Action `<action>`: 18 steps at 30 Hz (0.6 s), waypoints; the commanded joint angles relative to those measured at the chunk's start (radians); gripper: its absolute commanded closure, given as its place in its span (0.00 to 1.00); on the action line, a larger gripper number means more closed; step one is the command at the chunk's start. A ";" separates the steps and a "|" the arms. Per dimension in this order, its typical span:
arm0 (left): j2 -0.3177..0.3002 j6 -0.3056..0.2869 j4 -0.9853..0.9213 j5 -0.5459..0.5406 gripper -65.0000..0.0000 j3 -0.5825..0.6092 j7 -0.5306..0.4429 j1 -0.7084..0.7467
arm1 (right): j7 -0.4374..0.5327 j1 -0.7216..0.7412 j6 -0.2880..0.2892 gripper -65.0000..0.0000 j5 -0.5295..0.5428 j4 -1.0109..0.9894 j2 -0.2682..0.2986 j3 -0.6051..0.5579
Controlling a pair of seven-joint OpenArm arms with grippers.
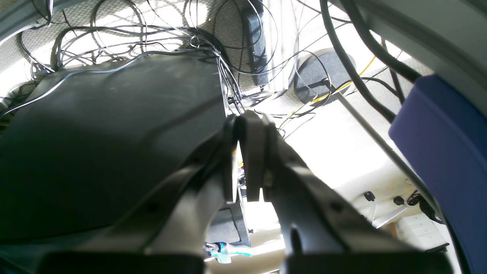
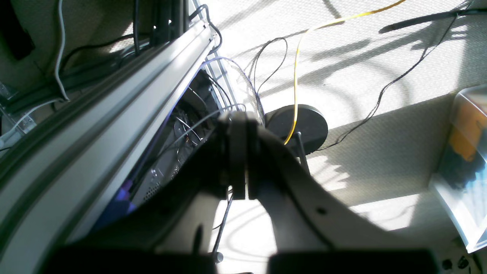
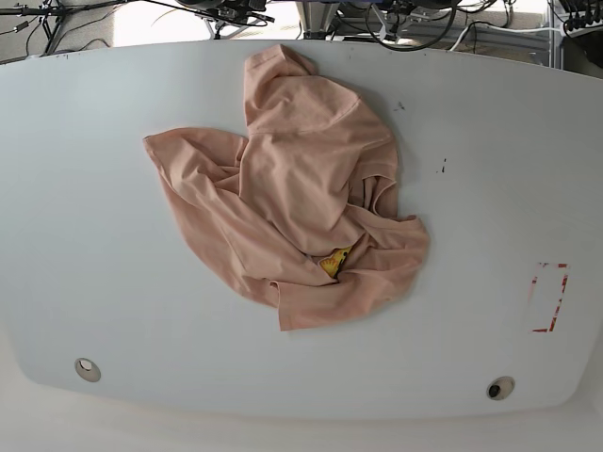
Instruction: Fold the T-shirt properly
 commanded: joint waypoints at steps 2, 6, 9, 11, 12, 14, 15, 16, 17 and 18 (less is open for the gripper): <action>-0.007 -0.004 0.033 0.007 0.95 -0.008 0.009 0.016 | -0.011 -0.014 0.005 1.00 -0.008 0.036 -0.005 -0.007; -0.007 -0.003 0.032 0.008 0.95 -0.007 0.011 0.015 | -0.009 -0.015 0.004 1.00 -0.006 0.036 -0.006 -0.008; -0.007 -0.002 0.032 0.009 0.95 -0.006 0.012 0.016 | -0.009 -0.015 0.004 1.00 -0.008 0.034 -0.005 -0.008; -0.006 -0.004 0.031 0.008 0.95 -0.008 0.012 0.015 | -0.009 -0.014 0.005 1.00 -0.008 0.037 -0.005 -0.005; -0.004 -0.004 0.026 0.008 0.95 -0.006 0.010 0.013 | -0.007 -0.013 0.005 1.00 -0.008 0.030 -0.004 -0.006; -0.001 -0.003 0.019 0.008 0.96 -0.004 0.007 0.012 | -0.006 -0.013 0.004 1.00 -0.008 0.024 -0.003 -0.007; 0.000 -0.003 0.018 0.008 0.96 -0.004 0.006 0.012 | -0.006 -0.014 0.003 1.00 -0.008 0.025 -0.003 -0.007; -0.001 -0.003 0.019 0.008 0.96 -0.004 0.007 0.012 | -0.006 -0.014 0.004 1.00 -0.008 0.026 -0.003 -0.007; -0.001 -0.003 0.021 0.008 0.96 -0.005 0.007 0.012 | -0.005 -0.013 0.004 1.00 -0.008 0.027 -0.004 -0.007; 0.000 -0.003 0.020 0.007 0.96 -0.004 0.007 0.013 | -0.005 -0.013 0.004 1.00 -0.008 0.027 -0.004 -0.007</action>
